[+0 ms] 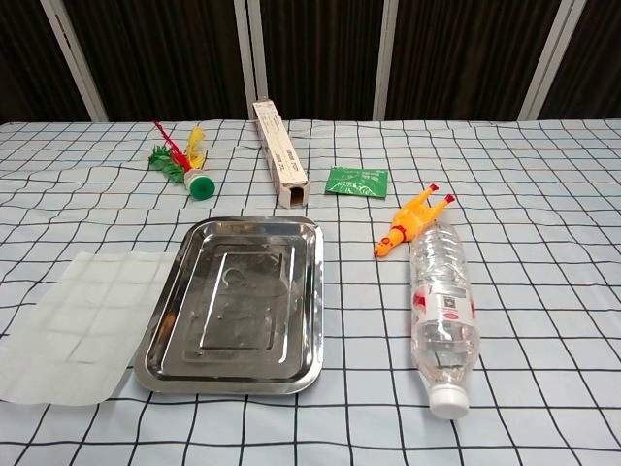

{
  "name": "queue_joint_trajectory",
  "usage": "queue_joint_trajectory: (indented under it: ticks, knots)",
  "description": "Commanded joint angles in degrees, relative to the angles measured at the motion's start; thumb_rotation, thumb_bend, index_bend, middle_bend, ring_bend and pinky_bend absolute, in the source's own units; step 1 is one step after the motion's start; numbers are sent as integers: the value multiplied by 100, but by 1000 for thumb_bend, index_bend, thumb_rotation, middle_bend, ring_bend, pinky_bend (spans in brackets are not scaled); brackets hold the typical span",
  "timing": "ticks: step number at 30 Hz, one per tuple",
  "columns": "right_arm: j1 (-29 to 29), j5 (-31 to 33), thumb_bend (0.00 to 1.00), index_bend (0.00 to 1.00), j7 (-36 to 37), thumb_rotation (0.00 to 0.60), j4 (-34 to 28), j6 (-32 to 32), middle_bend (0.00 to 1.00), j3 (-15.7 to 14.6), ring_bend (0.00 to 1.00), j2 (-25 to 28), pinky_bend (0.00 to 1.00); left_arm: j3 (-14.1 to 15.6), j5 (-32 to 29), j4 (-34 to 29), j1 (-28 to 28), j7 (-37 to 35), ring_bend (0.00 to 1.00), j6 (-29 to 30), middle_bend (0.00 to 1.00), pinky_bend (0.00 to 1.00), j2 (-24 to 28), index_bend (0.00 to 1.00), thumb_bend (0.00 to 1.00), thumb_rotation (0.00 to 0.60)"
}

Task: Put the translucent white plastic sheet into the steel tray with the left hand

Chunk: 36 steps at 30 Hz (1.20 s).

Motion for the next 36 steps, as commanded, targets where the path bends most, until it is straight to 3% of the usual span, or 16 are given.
queue_joint_trajectory:
  ticks: [1, 5, 19, 27, 36]
  knots:
    - [-2, -2, 291, 0, 0, 600, -5, -2, 0, -5, 0, -1, 0, 146, 48, 45, -85, 185, 0, -298, 0, 0, -81, 183, 70, 600]
    - [2, -11, 290, 0, 2, 600, -14, 2, 0, -3, 0, -3, 0, 181, 116, 137, -202, 428, 0, -530, 0, 0, -252, 278, 88, 600]
    - [-7, -27, 290, 0, 54, 600, 3, 36, 0, -4, 0, 3, 0, 64, 75, 463, -564, 904, 0, -1100, 0, 0, -995, 333, 168, 600]
    - [-11, -22, 290, 0, 69, 600, 2, 41, 0, -2, 0, 7, 0, -10, -30, 600, -690, 972, 0, -1258, 0, 0, -1366, 406, 307, 600]
    - [-20, -17, 290, 0, 99, 600, 7, 57, 0, -1, 0, 13, 0, 37, -45, 720, -691, 905, 0, -1195, 0, 0, -1425, 562, 465, 600]
